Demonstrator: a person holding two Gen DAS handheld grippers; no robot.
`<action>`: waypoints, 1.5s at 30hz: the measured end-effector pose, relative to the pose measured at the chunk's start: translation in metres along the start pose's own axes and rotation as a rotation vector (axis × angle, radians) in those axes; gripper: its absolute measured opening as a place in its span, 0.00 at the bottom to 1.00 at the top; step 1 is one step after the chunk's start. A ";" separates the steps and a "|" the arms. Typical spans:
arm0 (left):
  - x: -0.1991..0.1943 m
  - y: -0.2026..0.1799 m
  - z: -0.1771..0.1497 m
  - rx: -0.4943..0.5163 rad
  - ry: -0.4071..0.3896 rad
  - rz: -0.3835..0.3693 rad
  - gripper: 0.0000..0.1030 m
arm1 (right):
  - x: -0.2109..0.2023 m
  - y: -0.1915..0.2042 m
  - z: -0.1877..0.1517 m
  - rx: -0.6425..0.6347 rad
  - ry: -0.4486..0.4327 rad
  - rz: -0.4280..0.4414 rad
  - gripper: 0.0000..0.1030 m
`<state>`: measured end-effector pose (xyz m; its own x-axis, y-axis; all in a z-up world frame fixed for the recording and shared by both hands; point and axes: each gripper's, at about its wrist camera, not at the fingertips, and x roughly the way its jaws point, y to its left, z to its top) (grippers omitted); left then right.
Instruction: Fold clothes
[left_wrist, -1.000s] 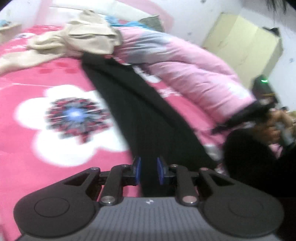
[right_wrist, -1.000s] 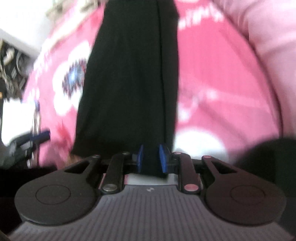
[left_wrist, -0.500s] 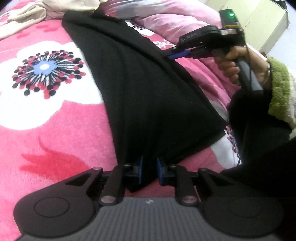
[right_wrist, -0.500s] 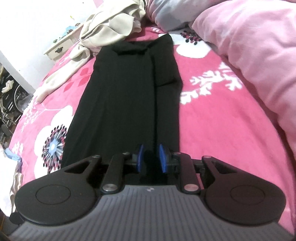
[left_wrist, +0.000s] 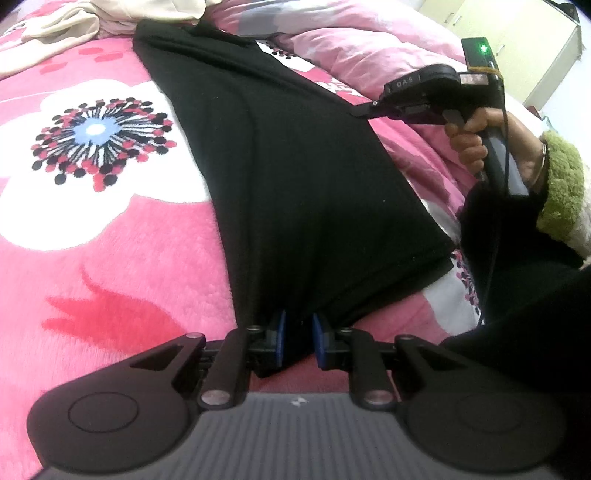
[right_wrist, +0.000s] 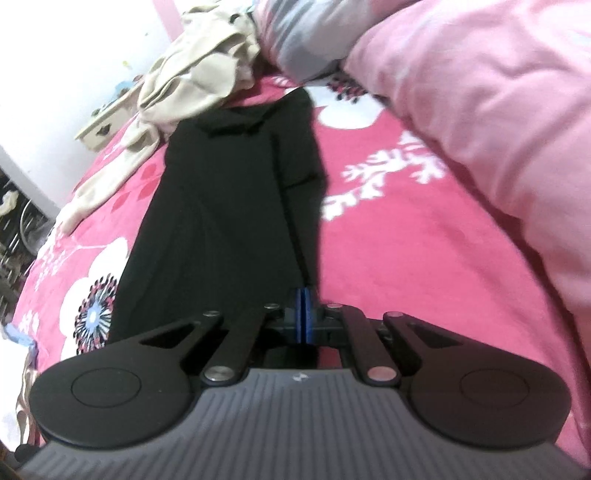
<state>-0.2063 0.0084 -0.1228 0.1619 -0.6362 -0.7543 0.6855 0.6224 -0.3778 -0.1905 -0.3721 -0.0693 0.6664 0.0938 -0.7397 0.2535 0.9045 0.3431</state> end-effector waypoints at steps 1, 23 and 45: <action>0.000 0.000 0.000 0.000 0.001 0.001 0.16 | 0.001 0.000 -0.002 -0.005 -0.003 -0.012 0.00; -0.020 0.006 0.003 -0.034 0.002 -0.041 0.17 | -0.016 0.043 -0.057 -0.311 0.313 -0.068 0.01; 0.028 0.030 0.045 -0.116 0.058 -0.213 0.24 | 0.125 0.074 0.134 -0.473 -0.091 -0.005 0.36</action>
<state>-0.1488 -0.0113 -0.1311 -0.0205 -0.7333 -0.6796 0.6134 0.5275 -0.5877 0.0059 -0.3498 -0.0592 0.7303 0.0716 -0.6794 -0.0762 0.9968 0.0231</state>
